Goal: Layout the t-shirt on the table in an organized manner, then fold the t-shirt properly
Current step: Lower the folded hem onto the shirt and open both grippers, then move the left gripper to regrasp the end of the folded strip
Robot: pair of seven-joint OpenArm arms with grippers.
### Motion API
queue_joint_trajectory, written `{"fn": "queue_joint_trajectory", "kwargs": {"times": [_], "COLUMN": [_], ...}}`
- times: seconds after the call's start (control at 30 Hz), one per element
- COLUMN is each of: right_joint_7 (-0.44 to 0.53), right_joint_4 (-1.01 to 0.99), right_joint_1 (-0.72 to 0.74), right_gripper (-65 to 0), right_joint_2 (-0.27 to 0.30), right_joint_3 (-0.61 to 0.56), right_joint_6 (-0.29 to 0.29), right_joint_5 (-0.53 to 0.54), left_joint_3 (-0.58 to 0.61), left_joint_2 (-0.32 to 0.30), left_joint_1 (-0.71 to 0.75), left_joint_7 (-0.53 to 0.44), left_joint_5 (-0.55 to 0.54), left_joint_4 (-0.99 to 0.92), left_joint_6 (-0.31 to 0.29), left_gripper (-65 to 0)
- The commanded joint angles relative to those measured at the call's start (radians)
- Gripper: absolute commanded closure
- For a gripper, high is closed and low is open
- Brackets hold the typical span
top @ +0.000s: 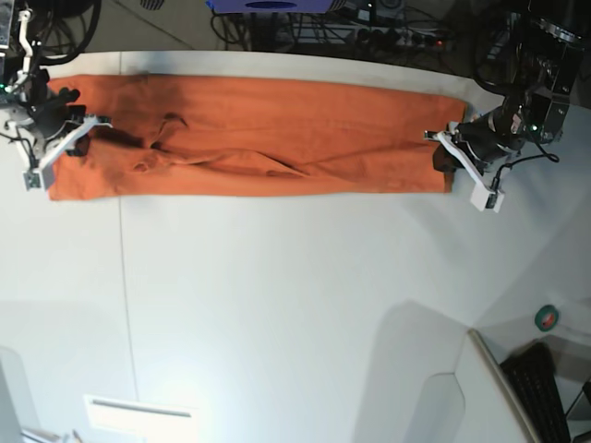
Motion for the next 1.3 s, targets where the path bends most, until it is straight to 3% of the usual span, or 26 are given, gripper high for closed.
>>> {"fn": "queue_joint_trajectory", "kwargs": {"times": [0.0, 0.23, 0.43, 1.13, 1.27], "right_joint_7": [0.014, 0.013, -0.038, -0.043, -0.043], "right_joint_4": [0.024, 0.057, 0.082, 0.019, 0.019], "right_joint_1": [0.000, -0.004, -0.004, -0.019, -0.019], "right_gripper": [0.0, 0.0, 0.0, 0.0, 0.0], "right_joint_2": [0.013, 0.013, 0.016, 0.011, -0.002], "right_joint_3": [0.008, 0.048, 0.072, 0.065, 0.065], "right_joint_6": [0.000, -0.031, -0.030, -0.034, -0.034], "right_joint_5": [0.006, 0.006, 0.006, 0.006, 0.006], "left_joint_3": [-0.009, -0.009, -0.009, -0.008, -0.008], "left_joint_2": [-0.018, -0.020, -0.020, -0.020, -0.020], "left_joint_1": [-0.008, -0.013, -0.010, -0.005, -0.005], "left_joint_7": [-0.013, -0.013, -0.013, -0.011, -0.011], "left_joint_5": [-0.006, -0.008, -0.008, -0.008, -0.008], "left_joint_4": [0.019, 0.019, 0.019, 0.018, 0.018], "left_joint_6": [-0.007, -0.007, -0.007, -0.007, -0.007], "left_gripper": [0.0, 0.0, 0.0, 0.0, -11.0]}}
